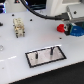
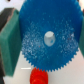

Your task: Insert the blue gear onto the right peg, followed by the red gear

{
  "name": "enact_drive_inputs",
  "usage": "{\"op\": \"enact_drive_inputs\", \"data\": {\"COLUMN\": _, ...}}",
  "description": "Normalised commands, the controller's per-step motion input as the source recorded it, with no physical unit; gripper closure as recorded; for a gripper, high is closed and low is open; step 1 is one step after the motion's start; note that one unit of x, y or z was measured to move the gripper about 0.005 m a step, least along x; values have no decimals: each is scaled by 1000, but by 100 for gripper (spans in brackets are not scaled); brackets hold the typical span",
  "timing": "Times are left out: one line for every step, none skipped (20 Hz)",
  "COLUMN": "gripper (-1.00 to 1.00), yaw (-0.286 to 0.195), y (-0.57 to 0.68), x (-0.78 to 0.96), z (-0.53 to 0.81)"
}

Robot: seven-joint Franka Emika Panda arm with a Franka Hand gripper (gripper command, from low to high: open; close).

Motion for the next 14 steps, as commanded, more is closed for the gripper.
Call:
{"op": "enact_drive_inputs", "data": {"gripper": 100, "yaw": 0, "y": -360, "x": 471, "z": 269}}
{"op": "enact_drive_inputs", "data": {"gripper": 100, "yaw": 0, "y": -366, "x": 483, "z": 246}}
{"op": "enact_drive_inputs", "data": {"gripper": 100, "yaw": 0, "y": -380, "x": 489, "z": 240}}
{"op": "enact_drive_inputs", "data": {"gripper": 100, "yaw": 0, "y": -380, "x": 494, "z": 234}}
{"op": "enact_drive_inputs", "data": {"gripper": 100, "yaw": 0, "y": -386, "x": 497, "z": 214}}
{"op": "enact_drive_inputs", "data": {"gripper": 100, "yaw": 0, "y": -389, "x": 497, "z": 209}}
{"op": "enact_drive_inputs", "data": {"gripper": 100, "yaw": 0, "y": -397, "x": 500, "z": 209}}
{"op": "enact_drive_inputs", "data": {"gripper": 100, "yaw": 0, "y": -400, "x": 503, "z": 191}}
{"op": "enact_drive_inputs", "data": {"gripper": 100, "yaw": 0, "y": -406, "x": 506, "z": 177}}
{"op": "enact_drive_inputs", "data": {"gripper": 100, "yaw": 0, "y": -414, "x": 500, "z": 160}}
{"op": "enact_drive_inputs", "data": {"gripper": 100, "yaw": 0, "y": -420, "x": 491, "z": 129}}
{"op": "enact_drive_inputs", "data": {"gripper": 100, "yaw": 0, "y": -391, "x": 489, "z": 109}}
{"op": "enact_drive_inputs", "data": {"gripper": 100, "yaw": 0, "y": -363, "x": 474, "z": 80}}
{"op": "enact_drive_inputs", "data": {"gripper": 100, "yaw": 0, "y": -380, "x": 449, "z": 37}}
